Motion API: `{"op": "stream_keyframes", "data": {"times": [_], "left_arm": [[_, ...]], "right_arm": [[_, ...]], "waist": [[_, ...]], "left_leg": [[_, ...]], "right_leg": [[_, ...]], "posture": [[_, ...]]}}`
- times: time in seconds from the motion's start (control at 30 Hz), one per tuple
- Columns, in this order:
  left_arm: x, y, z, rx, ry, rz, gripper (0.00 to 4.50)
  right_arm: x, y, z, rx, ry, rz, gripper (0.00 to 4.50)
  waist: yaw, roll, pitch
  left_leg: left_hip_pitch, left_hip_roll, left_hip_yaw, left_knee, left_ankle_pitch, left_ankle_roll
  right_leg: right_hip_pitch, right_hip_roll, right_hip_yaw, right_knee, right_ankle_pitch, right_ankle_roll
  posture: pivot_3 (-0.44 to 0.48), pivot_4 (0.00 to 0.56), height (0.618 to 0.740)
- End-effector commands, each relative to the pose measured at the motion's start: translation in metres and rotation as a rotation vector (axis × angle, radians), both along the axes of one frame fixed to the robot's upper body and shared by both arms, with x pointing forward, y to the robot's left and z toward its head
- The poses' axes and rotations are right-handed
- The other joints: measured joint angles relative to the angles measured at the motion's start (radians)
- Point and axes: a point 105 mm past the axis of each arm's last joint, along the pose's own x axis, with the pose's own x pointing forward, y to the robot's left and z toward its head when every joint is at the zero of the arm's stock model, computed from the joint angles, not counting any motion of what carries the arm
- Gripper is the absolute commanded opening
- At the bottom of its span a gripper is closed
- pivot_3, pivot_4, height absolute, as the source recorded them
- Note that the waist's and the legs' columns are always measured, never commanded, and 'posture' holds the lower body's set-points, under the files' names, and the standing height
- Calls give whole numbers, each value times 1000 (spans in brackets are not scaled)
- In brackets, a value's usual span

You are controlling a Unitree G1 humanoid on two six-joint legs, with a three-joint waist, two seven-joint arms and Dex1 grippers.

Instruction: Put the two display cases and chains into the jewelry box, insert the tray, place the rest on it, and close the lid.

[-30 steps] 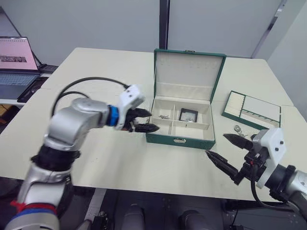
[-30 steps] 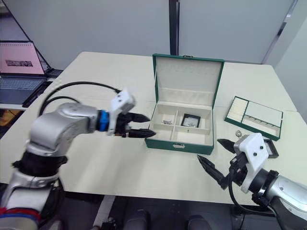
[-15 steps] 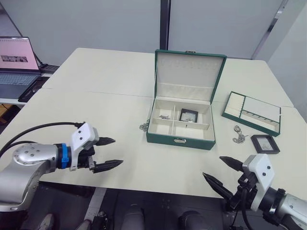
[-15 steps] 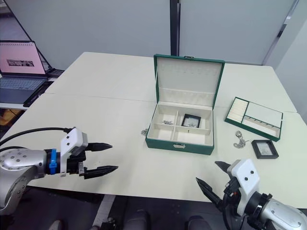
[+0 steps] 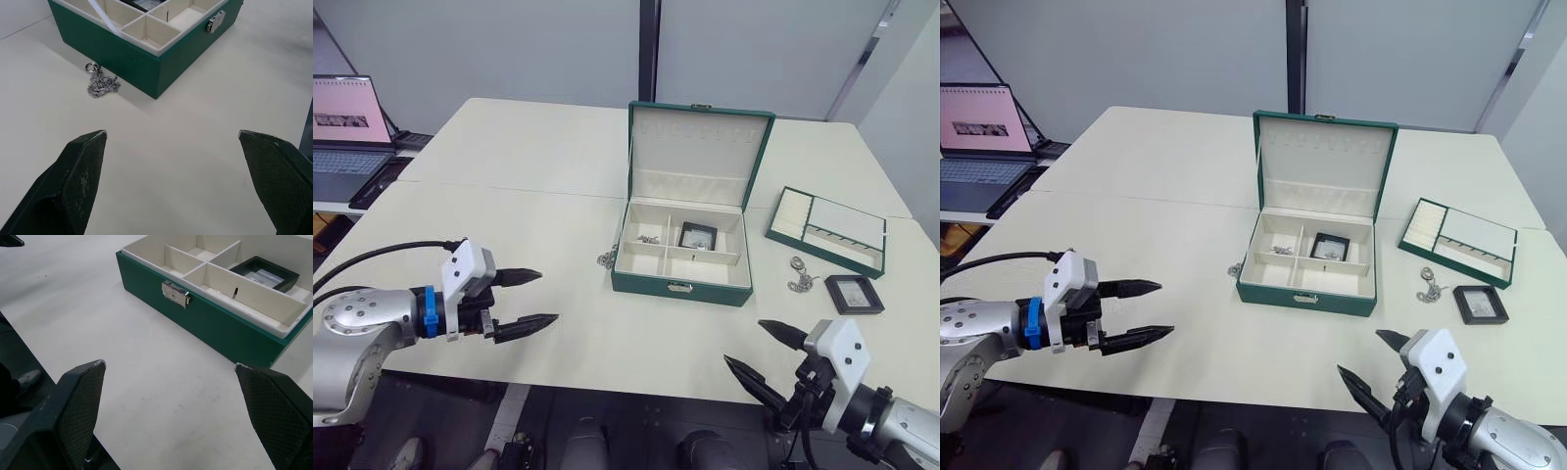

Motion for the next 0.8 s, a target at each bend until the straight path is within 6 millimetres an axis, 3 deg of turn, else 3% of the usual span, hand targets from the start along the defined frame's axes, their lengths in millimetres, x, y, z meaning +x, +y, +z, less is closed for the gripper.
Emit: {"op": "stream_keyframes", "data": {"times": [0.03, 0.23, 0.8], "left_arm": [[1, -6, 9, -14, -34, -19, 4474], [4, -10, 9, -2, -24, -16, 4474], [18, -22, 19, -5, -22, 21, 4474]], "right_arm": [[-1, 6, 12, 12, -52, 39, 4500], [4, 11, 23, 11, -97, 86, 4500], [29, 36, 83, 4, -266, 198, 4500]], "waist": [[0, 0, 0], [0, 0, 0], [-2, 0, 0]], "left_leg": [[0, 0, 0, 0, 0, 0], [0, 0, 0, 0, 0, 0], [0, 0, 0, 0, 0, 0]], "right_leg": [[0, 0, 0, 0, 0, 0], [0, 0, 0, 0, 0, 0], [1, 0, 0, 0, 0, 0]], "posture": [[0, 150, 740], [0, 150, 740], [0, 150, 740]]}}
